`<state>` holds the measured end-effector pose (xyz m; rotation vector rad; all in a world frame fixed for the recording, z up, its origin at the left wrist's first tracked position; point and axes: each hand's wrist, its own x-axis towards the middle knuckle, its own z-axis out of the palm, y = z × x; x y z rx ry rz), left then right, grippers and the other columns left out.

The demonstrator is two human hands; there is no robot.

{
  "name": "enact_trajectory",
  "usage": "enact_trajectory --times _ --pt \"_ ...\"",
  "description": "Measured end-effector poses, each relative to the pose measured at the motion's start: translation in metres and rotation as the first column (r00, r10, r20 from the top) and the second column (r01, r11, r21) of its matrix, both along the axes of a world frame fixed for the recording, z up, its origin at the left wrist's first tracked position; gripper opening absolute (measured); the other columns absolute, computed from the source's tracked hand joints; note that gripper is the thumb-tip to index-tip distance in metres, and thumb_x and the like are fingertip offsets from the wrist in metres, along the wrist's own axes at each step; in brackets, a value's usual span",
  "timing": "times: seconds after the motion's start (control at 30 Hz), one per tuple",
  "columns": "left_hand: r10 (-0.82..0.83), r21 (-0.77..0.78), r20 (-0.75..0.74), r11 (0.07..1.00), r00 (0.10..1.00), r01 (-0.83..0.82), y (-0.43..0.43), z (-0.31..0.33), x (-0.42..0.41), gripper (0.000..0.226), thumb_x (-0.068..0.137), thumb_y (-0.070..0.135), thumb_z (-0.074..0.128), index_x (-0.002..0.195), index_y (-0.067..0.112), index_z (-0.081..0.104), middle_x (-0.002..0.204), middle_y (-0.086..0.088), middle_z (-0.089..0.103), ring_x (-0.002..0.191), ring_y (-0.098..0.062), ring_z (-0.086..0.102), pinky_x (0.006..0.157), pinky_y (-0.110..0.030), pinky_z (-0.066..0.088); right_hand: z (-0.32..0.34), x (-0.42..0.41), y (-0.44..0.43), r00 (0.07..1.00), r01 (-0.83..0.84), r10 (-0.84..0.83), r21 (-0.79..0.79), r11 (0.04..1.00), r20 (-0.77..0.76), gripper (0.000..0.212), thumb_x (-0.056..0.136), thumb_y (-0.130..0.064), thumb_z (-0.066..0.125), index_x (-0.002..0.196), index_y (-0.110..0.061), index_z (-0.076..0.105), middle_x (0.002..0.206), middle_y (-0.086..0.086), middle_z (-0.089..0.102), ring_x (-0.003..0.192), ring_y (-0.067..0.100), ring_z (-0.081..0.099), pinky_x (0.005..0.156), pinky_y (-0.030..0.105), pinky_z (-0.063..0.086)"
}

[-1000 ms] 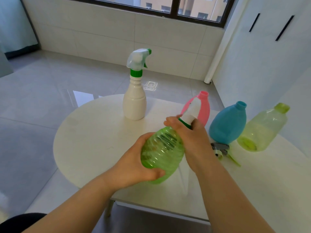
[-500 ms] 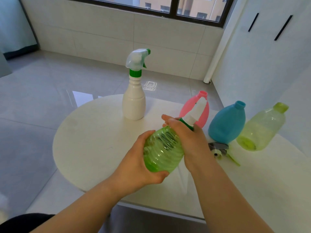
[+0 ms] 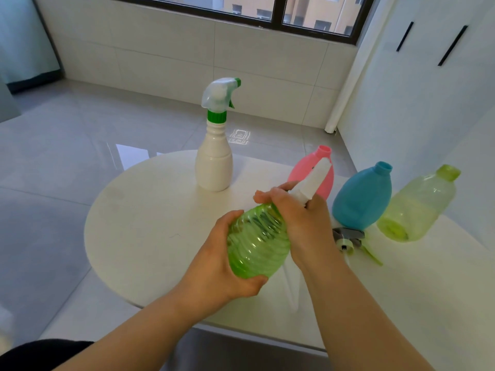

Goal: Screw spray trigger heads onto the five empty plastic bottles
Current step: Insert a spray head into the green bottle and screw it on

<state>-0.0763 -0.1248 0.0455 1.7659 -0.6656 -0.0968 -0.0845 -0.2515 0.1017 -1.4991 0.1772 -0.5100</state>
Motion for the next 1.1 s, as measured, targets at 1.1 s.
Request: enact_trajectory --times 1.1 --pt "-0.015 0.702 0.292 0.682 0.956 -0.203 0.033 -0.045 0.051 0.065 0.085 0.060 0.031 0.140 0.028 0.017 0.155 0.006 0.010 0.142 -0.007 0.000 0.114 -0.030 -0.007 0.014 0.125 -0.032 0.968 0.014 -0.114 -0.402 0.915 -0.225 0.028 0.086 -0.020 0.054 0.110 -0.012 0.042 0.077 -0.010 0.041 0.070 0.005 0.042 0.058 0.016 0.031"
